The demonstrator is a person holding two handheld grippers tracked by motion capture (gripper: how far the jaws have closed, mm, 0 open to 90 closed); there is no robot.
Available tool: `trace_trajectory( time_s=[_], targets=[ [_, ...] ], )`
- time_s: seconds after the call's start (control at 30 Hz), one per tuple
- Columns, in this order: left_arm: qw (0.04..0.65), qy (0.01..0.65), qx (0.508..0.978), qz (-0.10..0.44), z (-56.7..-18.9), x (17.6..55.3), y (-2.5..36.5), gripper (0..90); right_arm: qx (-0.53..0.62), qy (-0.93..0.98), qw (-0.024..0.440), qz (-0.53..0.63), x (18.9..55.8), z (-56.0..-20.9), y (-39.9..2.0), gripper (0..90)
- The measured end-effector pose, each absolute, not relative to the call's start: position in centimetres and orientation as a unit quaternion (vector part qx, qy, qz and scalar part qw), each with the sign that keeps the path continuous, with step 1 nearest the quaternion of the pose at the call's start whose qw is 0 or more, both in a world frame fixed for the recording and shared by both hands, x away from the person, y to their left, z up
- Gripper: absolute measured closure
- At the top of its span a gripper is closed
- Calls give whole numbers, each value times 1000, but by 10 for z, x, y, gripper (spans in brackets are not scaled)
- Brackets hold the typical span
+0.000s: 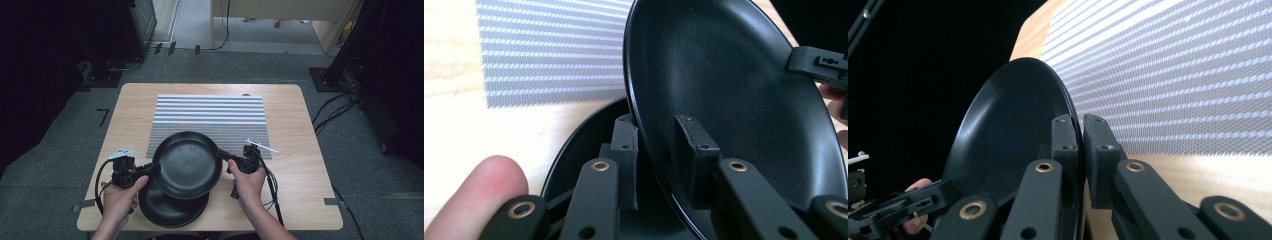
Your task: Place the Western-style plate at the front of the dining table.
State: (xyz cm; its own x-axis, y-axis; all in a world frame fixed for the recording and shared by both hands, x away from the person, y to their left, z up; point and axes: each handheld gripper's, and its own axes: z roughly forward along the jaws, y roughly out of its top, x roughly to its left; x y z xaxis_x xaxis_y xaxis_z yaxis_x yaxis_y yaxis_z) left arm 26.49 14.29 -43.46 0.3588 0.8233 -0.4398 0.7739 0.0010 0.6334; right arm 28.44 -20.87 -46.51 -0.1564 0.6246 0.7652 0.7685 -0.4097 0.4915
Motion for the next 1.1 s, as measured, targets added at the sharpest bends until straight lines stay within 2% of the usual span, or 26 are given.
trace_trajectory(
  time_s=[0.77, 1.1],
  targets=[
    [413, 558, 720, -11, -426, 346, 96, 725, -658, -524, 24, -540, 345, -436, -253, 841],
    [403, 562, 723, -13, -425, 373, 81, 722, -671, -512, 26, -536, 370, -437, -267, 838]
  ],
)
